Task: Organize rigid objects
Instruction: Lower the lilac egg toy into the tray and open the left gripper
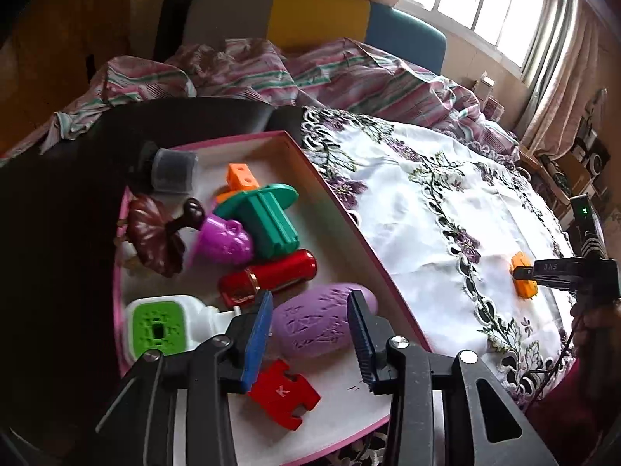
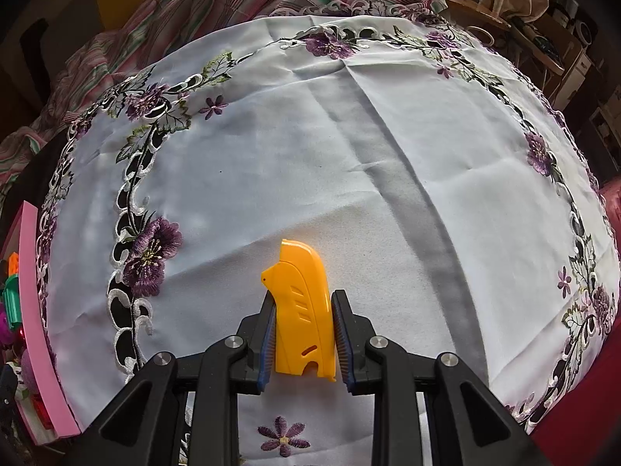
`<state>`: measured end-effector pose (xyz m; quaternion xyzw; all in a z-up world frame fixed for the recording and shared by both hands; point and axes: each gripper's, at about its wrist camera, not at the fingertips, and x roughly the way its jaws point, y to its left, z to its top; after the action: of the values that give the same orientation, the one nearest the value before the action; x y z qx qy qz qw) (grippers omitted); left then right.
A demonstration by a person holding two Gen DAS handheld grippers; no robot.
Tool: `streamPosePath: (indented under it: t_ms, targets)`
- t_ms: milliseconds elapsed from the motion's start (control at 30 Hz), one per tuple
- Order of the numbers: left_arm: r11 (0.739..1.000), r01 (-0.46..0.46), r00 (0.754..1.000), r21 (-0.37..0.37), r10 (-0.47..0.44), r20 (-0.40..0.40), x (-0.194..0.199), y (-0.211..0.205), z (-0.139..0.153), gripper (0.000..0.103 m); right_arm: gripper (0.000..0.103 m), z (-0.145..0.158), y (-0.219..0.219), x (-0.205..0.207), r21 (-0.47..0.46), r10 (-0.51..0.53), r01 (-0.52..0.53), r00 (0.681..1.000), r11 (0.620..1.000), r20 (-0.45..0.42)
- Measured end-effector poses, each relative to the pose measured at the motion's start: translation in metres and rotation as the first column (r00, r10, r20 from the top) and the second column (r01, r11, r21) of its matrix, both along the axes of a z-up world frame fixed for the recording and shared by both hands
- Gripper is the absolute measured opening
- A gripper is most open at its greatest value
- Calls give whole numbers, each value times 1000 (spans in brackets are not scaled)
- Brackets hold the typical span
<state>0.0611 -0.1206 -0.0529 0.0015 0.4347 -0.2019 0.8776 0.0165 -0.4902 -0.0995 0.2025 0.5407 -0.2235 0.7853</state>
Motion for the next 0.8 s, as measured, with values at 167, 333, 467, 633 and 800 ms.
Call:
streamPosePath:
  t_ms: [167, 333, 467, 633, 800]
  targets:
    - [1000, -28, 999, 13, 28, 28, -6, 10, 6, 41, 26, 2, 2, 1, -1, 18, -18, 1000, 1000, 10]
    - [999, -52, 998, 12, 51, 39, -10, 20, 10, 41, 26, 2, 3, 3, -3, 28, -28, 1000, 1000, 10]
    - [997, -70, 995, 13, 69, 65, -15, 28, 15, 42, 26, 3, 5, 4, -2, 44, -44, 999, 999, 23]
    - [995, -97, 993, 14, 96, 71, -19, 40, 18, 45, 26, 8, 17, 9, 6, 103, -104, 993, 995, 62]
    - [991, -129, 989, 25, 126, 83, -23, 53, 19, 45, 26, 12, 33, 13, 17, 189, -192, 977, 981, 103]
